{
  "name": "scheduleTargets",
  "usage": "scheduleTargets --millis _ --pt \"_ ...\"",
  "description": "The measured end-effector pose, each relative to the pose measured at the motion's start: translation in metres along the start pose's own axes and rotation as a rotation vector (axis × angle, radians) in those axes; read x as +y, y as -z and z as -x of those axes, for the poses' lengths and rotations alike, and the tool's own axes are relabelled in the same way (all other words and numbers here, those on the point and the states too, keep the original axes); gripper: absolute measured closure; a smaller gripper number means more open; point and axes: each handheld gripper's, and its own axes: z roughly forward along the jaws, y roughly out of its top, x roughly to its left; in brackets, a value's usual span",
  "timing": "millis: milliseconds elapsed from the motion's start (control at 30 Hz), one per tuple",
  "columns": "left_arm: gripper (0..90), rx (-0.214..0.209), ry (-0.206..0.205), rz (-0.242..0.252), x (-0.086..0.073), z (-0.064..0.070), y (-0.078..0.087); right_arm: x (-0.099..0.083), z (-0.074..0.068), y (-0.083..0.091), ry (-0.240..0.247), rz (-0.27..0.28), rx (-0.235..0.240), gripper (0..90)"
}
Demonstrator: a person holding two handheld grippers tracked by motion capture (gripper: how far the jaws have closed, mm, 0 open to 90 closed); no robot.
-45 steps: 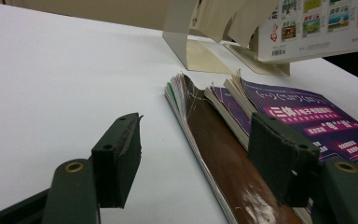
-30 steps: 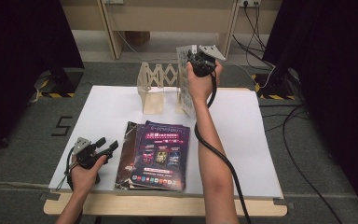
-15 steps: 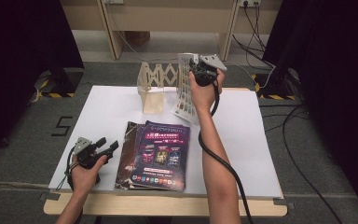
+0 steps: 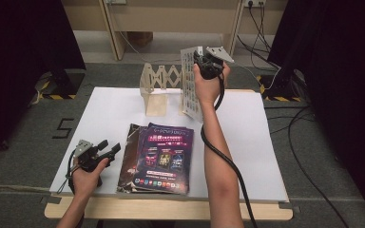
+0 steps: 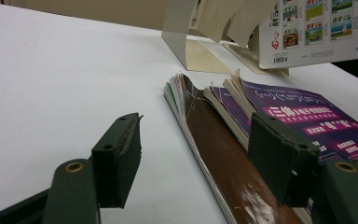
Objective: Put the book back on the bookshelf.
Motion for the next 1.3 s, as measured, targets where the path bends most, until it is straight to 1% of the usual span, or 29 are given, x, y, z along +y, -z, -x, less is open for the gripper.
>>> scheduleTargets --millis 100,167,233,267,300,333,367,400,433,467,567,733,767,900,1000,1033,1100,1133,1200,1300 --pt "34.2 -0.002 0.003 0.002 0.0 0.0 0.0 -0.001 -0.001 -0.002 -0.003 0.01 -0.007 74.3" --pt "34.2 -0.002 0.003 0.002 0.0 0.0 0.0 -0.004 -0.002 -0.002 0.013 0.024 -0.018 74.3" --pt "34.2 -0.001 0.003 -0.002 0.0 0.0 0.0 -0.005 -0.003 -0.002 0.009 0.026 -0.018 74.3" --pt "34.2 -0.001 0.002 -0.002 0.0 0.0 0.0 -0.007 -0.003 -0.001 0.014 0.032 -0.017 74.2" --pt "34.2 -0.001 0.001 -0.001 0.0 0.0 0.0 -0.009 -0.004 0.0 0.026 0.04 -0.017 74.2" --pt "34.2 -0.002 0.0 0.001 0.0 0.0 0.0 -0.014 -0.008 0.003 0.054 0.044 -0.019 74.2" --pt "34.2 -0.002 -0.002 0.0 0.0 0.0 0.0 -0.014 -0.008 0.003 0.054 0.044 -0.019 74.2" --pt "34.3 -0.001 -0.005 -0.003 0.0 0.0 0.0 -0.018 -0.01 0.006 0.088 0.046 -0.02 74.1" --pt "34.3 0.0 -0.007 -0.003 0.0 0.001 0.0 -0.021 -0.011 0.008 0.101 0.047 -0.022 74.1" --pt "34.3 0.001 -0.007 -0.002 0.0 0.001 0.0 -0.021 -0.011 0.008 0.101 0.047 -0.022 74.1" --pt "34.5 0.001 -0.009 0.0 0.0 0.001 -0.001 -0.028 -0.012 0.015 0.138 0.053 -0.018 74.1" --pt "34.9 0.003 -0.016 -0.006 0.0 0.002 -0.001 -0.037 -0.014 0.025 0.17 0.048 -0.006 74.2" --pt "34.8 0.004 -0.017 -0.006 0.0 0.002 -0.001 -0.039 -0.013 0.029 0.183 0.057 -0.006 74.1" --pt "34.8 0.003 -0.015 0.002 0.0 0.002 -0.001 -0.043 -0.012 0.036 0.187 0.063 0.0 74.0" --pt "34.8 0.004 -0.013 -0.003 0.0 0.002 -0.001 -0.048 -0.009 0.043 0.219 0.062 0.01 74.0" --pt "34.8 0.005 -0.014 -0.002 0.0 0.002 -0.001 -0.049 -0.009 0.046 0.212 0.059 0.015 74.0" --pt "34.8 0.007 -0.015 0.002 0.0 0.003 -0.001 -0.051 -0.007 0.05 0.221 0.06 0.019 73.9" --pt "34.9 0.008 -0.02 -0.001 0.0 0.002 -0.001 -0.053 -0.005 0.056 0.223 0.061 0.026 73.8" --pt "34.9 0.01 -0.022 -0.003 0.0 0.003 0.0 -0.054 -0.003 0.06 0.222 0.06 0.028 73.9" --pt "34.9 0.008 -0.021 0.002 0.0 0.003 -0.001 -0.057 0.003 0.069 0.205 0.055 0.048 73.9"
